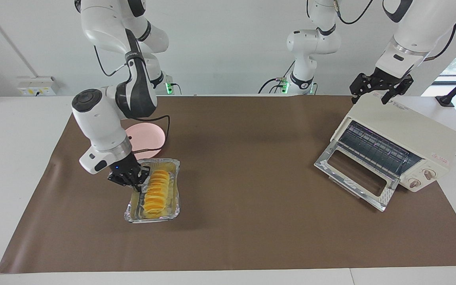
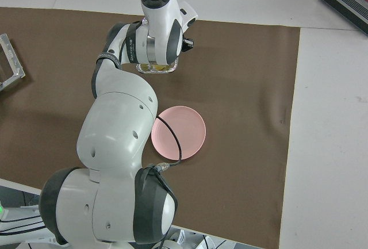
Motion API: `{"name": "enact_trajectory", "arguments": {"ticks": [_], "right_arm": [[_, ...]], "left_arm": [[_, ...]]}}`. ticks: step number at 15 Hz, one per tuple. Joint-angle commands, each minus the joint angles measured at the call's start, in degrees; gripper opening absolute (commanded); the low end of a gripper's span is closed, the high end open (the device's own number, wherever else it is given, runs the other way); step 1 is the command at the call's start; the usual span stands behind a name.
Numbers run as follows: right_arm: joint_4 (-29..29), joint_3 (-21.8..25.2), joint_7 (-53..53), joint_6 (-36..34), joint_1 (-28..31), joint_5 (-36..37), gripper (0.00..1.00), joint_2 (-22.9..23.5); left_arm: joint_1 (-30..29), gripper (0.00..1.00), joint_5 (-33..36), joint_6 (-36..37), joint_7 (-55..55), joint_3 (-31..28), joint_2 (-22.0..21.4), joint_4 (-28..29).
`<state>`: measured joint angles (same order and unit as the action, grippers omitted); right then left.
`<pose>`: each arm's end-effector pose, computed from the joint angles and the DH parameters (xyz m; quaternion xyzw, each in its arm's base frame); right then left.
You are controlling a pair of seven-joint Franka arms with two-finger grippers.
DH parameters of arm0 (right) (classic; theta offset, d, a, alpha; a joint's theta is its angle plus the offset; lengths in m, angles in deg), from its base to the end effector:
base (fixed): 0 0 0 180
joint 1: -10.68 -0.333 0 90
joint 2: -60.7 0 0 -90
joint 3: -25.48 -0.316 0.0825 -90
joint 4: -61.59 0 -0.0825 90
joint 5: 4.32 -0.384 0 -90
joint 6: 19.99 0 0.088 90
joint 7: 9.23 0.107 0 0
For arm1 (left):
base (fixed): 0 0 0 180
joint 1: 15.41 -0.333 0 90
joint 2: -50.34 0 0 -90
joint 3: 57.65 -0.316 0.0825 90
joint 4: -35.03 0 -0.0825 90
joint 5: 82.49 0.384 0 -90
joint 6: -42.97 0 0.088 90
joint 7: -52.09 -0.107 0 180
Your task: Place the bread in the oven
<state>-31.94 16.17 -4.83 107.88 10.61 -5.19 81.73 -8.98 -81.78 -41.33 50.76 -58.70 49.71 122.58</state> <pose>0.6766 0.0990 0.4328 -0.9919 -0.0305 -0.1131 0.0486 0.5388 -0.0492 0.6420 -0.9980 0.0580 0.0226 0.0069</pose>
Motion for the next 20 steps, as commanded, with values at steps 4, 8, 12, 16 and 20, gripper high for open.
{"name": "enact_trajectory", "arguments": {"ticks": [4, 8, 12, 16, 20], "right_arm": [[11.23, 0.17, 11.32, -4.02, -12.22, 0.96, 0.00, 9.10], [15.13, 0.34, 19.04, -3.42, -18.55, 4.03, 0.00, 14.64], [14.60, 0.25, 21.44, 1.15, -20.22, 5.18, 0.00, 16.32], [11.98, 0.25, 23.19, 4.13, -21.11, 5.53, 0.03, 16.59], [9.24, 0.25, 24.34, 6.69, -21.20, 5.88, 0.11, 16.50]], "left_arm": [[-0.46, 1.00, 0.00, 0.37, -0.34, 0.26, -0.16, 0.25], [-0.46, 1.00, 0.00, 0.37, -0.43, 0.26, -0.16, 0.25], [-0.46, 1.00, 0.00, 0.37, -0.34, 0.26, -0.16, 0.25], [-0.46, 1.00, 0.08, 0.37, -0.43, 0.26, -0.16, 0.25], [-0.46, 1.00, 0.08, 0.37, -0.43, 0.26, -0.16, 0.25]]}}
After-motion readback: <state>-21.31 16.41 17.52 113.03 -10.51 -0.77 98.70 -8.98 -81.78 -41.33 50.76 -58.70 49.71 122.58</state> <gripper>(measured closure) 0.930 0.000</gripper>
